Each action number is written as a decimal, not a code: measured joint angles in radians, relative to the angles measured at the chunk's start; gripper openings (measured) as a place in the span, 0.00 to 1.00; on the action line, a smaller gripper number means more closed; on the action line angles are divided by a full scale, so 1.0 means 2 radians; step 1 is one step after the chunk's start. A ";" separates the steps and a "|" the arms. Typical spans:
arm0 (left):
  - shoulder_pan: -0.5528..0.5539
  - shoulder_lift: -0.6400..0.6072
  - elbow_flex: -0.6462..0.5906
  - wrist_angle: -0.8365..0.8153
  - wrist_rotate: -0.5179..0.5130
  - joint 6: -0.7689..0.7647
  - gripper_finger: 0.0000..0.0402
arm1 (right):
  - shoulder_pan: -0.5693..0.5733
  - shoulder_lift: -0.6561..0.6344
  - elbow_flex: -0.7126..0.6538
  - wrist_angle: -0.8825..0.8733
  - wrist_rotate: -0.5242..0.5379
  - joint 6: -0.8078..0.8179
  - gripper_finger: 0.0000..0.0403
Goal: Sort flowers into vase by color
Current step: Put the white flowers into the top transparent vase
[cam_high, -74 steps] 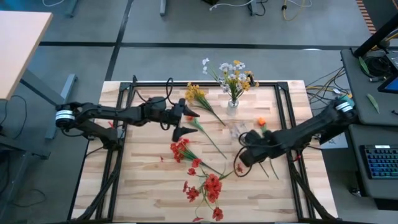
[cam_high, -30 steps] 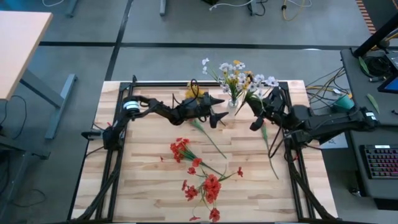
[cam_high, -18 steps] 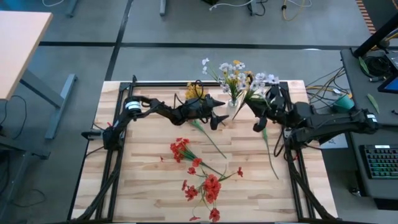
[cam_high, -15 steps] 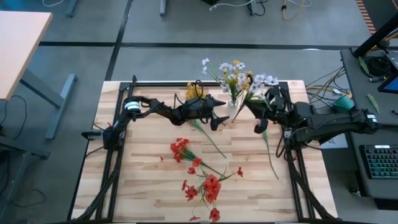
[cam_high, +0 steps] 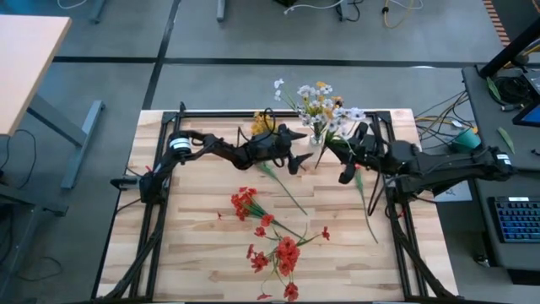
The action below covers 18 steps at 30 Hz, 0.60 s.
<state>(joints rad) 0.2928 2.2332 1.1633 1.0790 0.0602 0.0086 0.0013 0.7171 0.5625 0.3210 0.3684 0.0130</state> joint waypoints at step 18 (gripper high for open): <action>0.003 0.052 0.083 -0.069 -0.039 -0.064 0.91 | 0.000 0.013 0.000 -0.028 0.053 0.000 0.04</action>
<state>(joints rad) 0.2995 2.3376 1.3294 0.9409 -0.0185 -0.1196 0.0010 0.7425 0.5617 0.2653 0.4747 0.0136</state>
